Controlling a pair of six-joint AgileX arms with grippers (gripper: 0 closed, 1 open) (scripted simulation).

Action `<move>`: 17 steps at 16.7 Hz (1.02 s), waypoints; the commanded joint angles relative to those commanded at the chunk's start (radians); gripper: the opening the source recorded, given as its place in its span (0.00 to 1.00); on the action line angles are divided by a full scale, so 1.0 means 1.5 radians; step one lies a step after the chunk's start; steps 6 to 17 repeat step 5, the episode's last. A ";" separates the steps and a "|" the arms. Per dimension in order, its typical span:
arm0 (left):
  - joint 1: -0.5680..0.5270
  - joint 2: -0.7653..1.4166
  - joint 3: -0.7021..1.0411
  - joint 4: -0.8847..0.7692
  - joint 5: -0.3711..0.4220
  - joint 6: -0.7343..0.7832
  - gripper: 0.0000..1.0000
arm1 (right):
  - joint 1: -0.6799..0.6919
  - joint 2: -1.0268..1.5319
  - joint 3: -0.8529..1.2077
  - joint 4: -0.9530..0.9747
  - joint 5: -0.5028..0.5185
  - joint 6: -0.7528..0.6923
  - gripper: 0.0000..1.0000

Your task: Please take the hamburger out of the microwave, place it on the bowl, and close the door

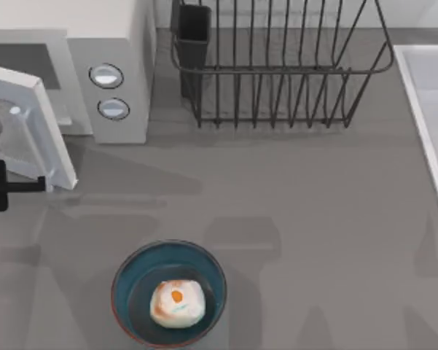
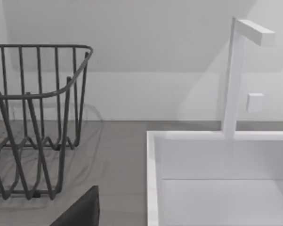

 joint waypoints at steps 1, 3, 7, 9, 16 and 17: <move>-0.003 0.028 0.017 0.013 -0.002 -0.001 0.00 | 0.000 0.000 0.000 0.000 0.000 0.000 1.00; -0.006 0.061 0.041 0.030 -0.004 -0.003 0.00 | 0.000 0.000 0.000 0.000 0.000 0.000 1.00; -0.007 0.068 0.047 0.034 -0.004 -0.004 0.00 | 0.000 0.000 0.000 0.000 0.000 0.000 1.00; -0.007 0.068 0.047 0.034 -0.004 -0.004 0.00 | 0.000 0.000 0.000 0.000 0.000 0.000 1.00; -0.007 0.068 0.047 0.034 -0.004 -0.004 0.00 | 0.000 0.000 0.000 0.000 0.000 0.000 1.00; -0.007 0.068 0.047 0.034 -0.004 -0.004 0.00 | 0.000 0.000 0.000 0.000 0.000 0.000 1.00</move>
